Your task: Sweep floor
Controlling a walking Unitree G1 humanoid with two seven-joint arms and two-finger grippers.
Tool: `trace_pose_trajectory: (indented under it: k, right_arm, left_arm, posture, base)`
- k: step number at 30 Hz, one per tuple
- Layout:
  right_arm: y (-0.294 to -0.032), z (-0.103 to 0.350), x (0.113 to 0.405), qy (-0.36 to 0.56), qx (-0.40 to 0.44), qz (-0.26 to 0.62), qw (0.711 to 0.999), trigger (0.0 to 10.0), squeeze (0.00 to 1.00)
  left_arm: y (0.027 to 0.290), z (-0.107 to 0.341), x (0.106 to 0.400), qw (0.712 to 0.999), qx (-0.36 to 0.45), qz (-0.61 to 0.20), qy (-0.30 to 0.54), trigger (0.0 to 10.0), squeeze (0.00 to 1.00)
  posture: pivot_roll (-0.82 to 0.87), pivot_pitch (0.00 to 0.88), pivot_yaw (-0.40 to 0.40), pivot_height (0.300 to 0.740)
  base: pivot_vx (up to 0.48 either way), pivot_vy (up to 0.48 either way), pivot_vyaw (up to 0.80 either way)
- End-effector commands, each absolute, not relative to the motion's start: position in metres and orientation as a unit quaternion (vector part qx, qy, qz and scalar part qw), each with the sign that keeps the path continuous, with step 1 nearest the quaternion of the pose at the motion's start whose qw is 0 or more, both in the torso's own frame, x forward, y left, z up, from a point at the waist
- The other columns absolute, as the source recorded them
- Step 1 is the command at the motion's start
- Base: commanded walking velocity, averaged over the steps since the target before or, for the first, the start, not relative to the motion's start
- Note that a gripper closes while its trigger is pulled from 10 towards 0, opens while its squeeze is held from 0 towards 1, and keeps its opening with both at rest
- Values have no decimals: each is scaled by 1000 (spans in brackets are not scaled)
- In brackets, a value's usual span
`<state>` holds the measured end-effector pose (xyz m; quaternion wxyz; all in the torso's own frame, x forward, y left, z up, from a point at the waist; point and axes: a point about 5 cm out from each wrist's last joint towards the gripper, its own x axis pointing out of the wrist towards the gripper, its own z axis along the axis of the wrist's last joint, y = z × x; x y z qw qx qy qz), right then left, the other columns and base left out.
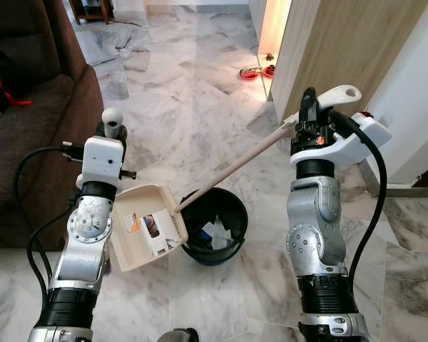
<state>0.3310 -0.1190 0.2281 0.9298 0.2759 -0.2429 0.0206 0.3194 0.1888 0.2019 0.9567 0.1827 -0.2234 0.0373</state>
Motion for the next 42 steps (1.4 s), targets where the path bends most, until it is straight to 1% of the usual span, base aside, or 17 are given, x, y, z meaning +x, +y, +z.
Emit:
trace_pose_trajectory:
  k: [1, 6, 18, 21, 23, 25, 33, 37, 39, 42]
  right_arm:
    - [-115, 240, 329, -268, 301, 24, 915, 10000, 0]
    - [-120, 241, 328, -271, 295, 19, 916, 10000, 0]
    - [-123, 244, 327, -274, 291, 21, 916, 10000, 0]
    - [-125, 249, 327, -285, 290, 18, 913, 10000, 0]
    - [-131, 258, 324, -316, 273, 2, 909, 10000, 0]
    - [-133, 263, 322, -326, 268, 0, 907, 10000, 0]
    - [-132, 288, 318, -369, 267, 19, 890, 10000, 0]
    - [-133, 290, 319, -373, 266, 16, 889, 10000, 0]
    - [-133, 294, 319, -381, 246, 21, 891, 10000, 0]
    - [-134, 294, 320, -381, 241, 22, 893, 10000, 0]
  left_arm:
    - [180, 212, 320, 950, 178, 22, -254, 10000, 0]
    - [177, 212, 320, 951, 175, 18, -254, 10000, 0]
    - [175, 208, 319, 953, 168, 17, -253, 10000, 0]
    - [175, 207, 318, 953, 167, 17, -252, 10000, 0]
    - [174, 206, 317, 953, 166, 18, -253, 10000, 0]
    - [174, 206, 317, 953, 167, 18, -254, 10000, 0]
    - [177, 211, 317, 950, 168, 26, -263, 10000, 0]
    - [176, 211, 318, 950, 167, 25, -264, 10000, 0]
    - [173, 211, 321, 950, 163, 20, -264, 10000, 0]
    - [171, 211, 323, 950, 160, 19, -266, 10000, 0]
  posture:
    - [205, 132, 15, 740]
    - [203, 141, 11, 740]
    - [205, 141, -6, 740]
    - [205, 137, -10, 740]
    - [212, 134, -14, 740]
    - [212, 133, -15, 740]
    - [216, 119, -20, 740]
    - [212, 113, -20, 740]
    - [202, 102, -22, 740]
    - [199, 98, -27, 740]
  base:
    - [0, 0, 0]
    - [0, 0, 0]
    - [0, 0, 0]
    - [0, 0, 0]
    - [0, 0, 0]
    - [0, 0, 0]
    - [0, 0, 0]
    - [0, 0, 0]
    - [0, 0, 0]
    - [0, 0, 0]
